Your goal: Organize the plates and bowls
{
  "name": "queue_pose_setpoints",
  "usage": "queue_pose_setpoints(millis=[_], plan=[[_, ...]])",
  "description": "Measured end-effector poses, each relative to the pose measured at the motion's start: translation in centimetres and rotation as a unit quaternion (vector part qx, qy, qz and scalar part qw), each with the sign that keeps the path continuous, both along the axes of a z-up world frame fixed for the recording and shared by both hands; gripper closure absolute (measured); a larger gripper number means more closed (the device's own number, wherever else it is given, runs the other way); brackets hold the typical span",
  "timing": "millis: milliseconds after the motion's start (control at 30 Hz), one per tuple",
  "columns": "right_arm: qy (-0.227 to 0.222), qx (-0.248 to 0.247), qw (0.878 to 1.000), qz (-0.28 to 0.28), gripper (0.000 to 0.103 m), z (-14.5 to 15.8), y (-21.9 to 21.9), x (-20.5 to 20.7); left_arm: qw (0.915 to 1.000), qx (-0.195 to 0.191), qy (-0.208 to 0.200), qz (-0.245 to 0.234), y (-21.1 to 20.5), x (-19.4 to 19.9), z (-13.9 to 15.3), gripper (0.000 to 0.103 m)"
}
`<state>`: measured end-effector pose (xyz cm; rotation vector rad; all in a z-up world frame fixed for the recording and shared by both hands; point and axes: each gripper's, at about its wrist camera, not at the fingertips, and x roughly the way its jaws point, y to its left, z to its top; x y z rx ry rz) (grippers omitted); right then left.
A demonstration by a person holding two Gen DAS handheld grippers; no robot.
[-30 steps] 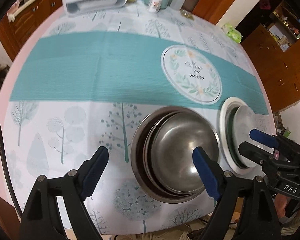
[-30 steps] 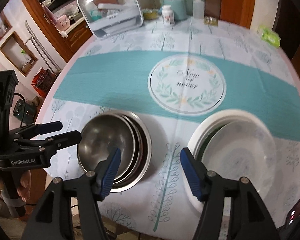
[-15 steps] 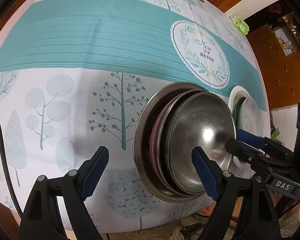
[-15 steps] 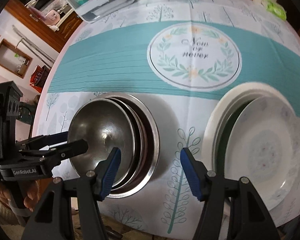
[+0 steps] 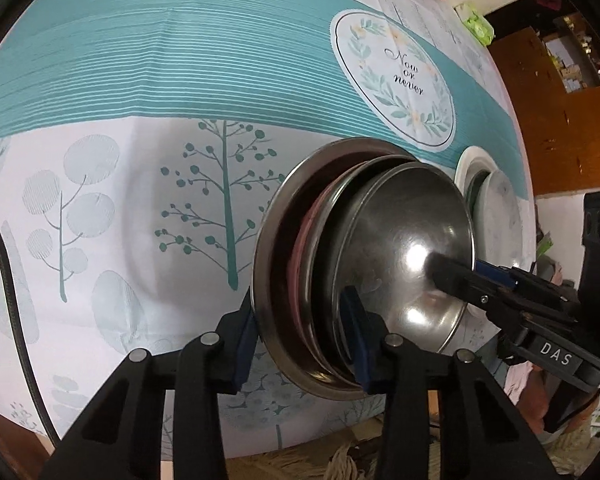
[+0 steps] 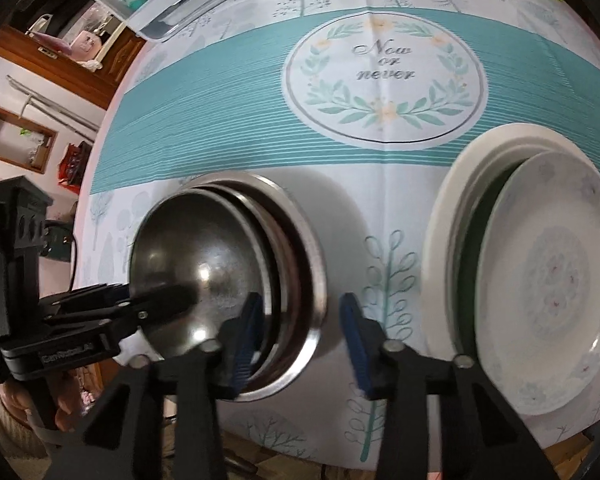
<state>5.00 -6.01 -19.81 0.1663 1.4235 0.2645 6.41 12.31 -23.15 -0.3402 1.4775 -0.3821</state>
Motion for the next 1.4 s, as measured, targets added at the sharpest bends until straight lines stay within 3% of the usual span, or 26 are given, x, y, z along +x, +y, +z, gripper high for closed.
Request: queue_pose_setpoints(millis=[333, 800, 1000, 1133, 1400], plan=[[0.020, -0.011, 1.000, -0.018, 0.074, 0.2, -0.1, 0.2, 0.9985, 0.026, -0.005, -0.049, -0.9, 0.6, 0.8, 0.064], [-0.022, -0.018, 0.997, -0.072, 0.075, 4.7, -2.8, 0.0, 0.9913, 0.027, -0.066, -0.110, -3.5, 2.5, 6.1, 0.063], [-0.031, -0.010, 0.997, -0.063, 0.075, 5.7, -6.3, -0.3, 0.9898, 0.032, -0.092, -0.104, -7.0, 1.9, 8.1, 0.063], [-0.033, -0.009, 0.999, -0.039, 0.075, 6.2, -9.8, -0.8, 0.9919, 0.029, -0.098, -0.075, -10.4, 0.5, 8.9, 0.062], [-0.029, -0.039, 0.999, -0.018, 0.075, 6.2, -18.3, -2.2, 0.9950, 0.005, -0.084, -0.054, -19.0, -1.3, 7.5, 0.062]])
